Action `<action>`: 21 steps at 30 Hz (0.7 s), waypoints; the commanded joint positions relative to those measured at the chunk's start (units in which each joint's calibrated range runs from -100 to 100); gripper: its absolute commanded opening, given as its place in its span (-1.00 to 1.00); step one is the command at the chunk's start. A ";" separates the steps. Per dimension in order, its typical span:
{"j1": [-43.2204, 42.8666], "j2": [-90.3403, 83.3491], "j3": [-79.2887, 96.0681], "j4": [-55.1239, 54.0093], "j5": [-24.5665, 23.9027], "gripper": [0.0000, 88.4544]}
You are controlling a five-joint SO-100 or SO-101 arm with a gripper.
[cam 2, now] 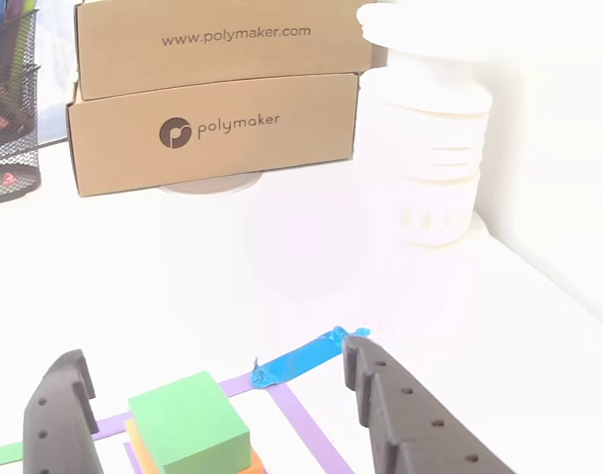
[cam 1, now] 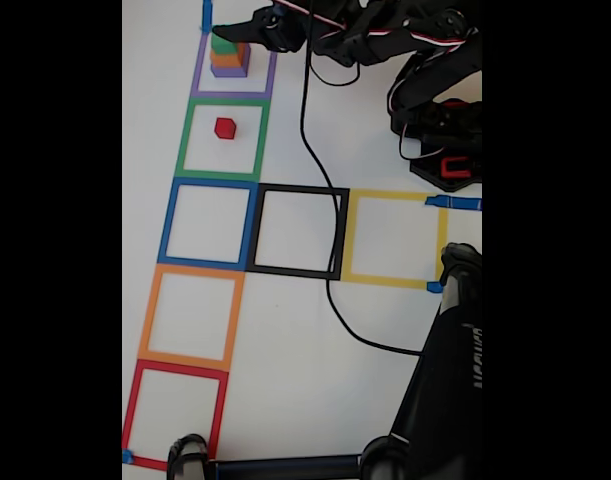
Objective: Tower of hanoi
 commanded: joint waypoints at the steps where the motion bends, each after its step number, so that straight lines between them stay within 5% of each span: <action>1: 1.70 6.22 -0.81 -8.37 0.00 -0.20; 21: -0.79 25.03 -5.99 -20.52 0.00 -0.25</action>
